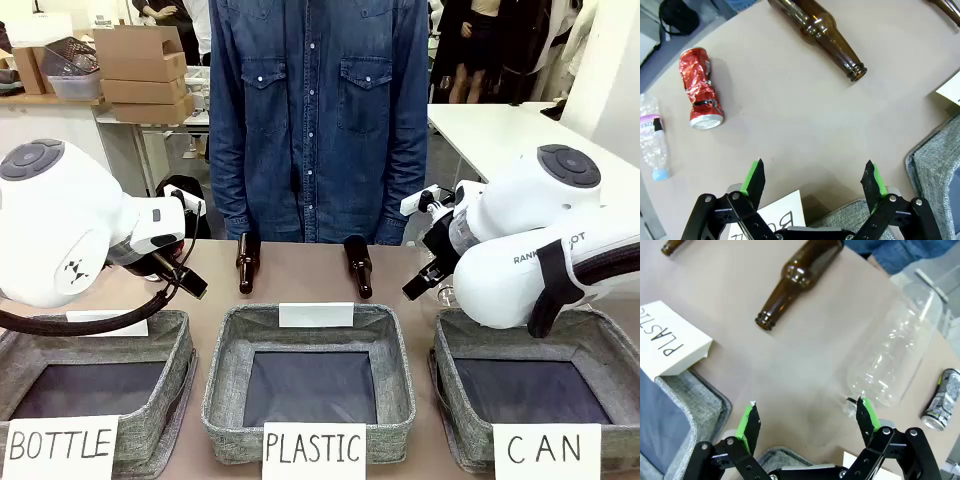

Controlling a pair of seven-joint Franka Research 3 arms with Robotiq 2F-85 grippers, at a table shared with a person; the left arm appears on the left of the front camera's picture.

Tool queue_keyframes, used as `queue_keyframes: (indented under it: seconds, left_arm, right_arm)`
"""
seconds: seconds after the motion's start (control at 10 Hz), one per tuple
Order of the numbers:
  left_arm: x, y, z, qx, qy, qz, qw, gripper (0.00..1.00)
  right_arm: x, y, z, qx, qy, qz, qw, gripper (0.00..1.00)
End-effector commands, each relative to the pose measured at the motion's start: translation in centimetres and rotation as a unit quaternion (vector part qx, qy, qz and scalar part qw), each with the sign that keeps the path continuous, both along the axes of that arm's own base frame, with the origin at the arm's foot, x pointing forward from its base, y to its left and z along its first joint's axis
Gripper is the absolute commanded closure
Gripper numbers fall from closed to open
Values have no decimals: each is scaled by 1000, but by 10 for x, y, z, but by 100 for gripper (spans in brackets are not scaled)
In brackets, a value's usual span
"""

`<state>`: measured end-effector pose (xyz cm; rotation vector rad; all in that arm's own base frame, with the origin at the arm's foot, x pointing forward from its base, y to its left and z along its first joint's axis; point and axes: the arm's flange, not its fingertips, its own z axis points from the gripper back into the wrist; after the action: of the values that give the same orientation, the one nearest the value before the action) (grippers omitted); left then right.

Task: Sort the can waste into the basket.
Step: Pick up the can waste from the table and place it in the right Fabric basket.

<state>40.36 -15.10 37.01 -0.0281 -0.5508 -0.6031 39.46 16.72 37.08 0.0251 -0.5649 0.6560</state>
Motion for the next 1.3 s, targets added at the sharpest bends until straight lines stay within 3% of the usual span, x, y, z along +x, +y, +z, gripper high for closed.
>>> queue_keyframes:
  seconds: [0.0,1.2]
  left_arm:
    - [0,0,0,0,0,0,1000,0]
    - [0,0,0,0,0,0,1000,0]
  right_arm:
    - [0,0,0,0,0,0,1000,0]
    - [0,0,0,0,0,0,1000,0]
